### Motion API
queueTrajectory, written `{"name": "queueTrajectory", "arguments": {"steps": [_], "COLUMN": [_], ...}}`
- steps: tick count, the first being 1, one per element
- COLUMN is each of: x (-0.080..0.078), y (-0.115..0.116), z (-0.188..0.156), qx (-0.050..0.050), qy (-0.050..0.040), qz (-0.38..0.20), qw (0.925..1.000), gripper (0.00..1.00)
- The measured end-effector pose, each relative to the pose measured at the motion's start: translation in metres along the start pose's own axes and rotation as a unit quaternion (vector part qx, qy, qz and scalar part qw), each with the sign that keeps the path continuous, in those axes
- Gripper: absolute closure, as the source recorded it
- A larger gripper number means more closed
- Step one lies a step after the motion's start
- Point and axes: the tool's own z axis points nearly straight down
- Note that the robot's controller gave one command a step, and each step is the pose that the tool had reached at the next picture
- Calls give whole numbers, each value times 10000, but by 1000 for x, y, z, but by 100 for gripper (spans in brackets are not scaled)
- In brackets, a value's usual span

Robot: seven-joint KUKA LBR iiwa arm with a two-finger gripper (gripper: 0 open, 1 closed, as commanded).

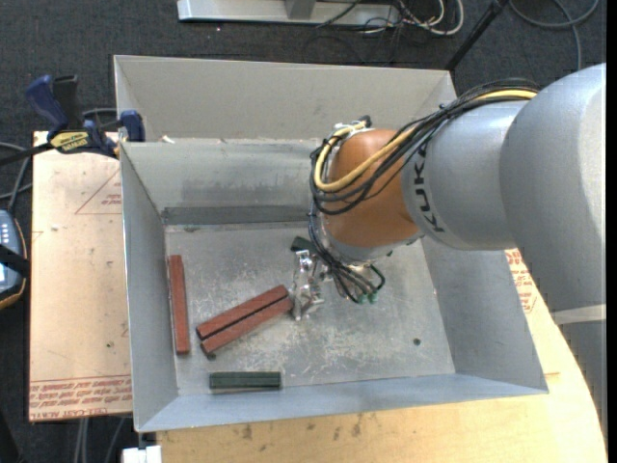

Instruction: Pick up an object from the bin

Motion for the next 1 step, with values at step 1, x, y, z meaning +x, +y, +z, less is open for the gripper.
{"name": "queueTrajectory", "arguments": {"steps": [1], "x": [2], "y": [0], "z": [2], "qx": [-3], "qy": [22], "qz": [-1], "qw": [10000], "gripper": [0]}}
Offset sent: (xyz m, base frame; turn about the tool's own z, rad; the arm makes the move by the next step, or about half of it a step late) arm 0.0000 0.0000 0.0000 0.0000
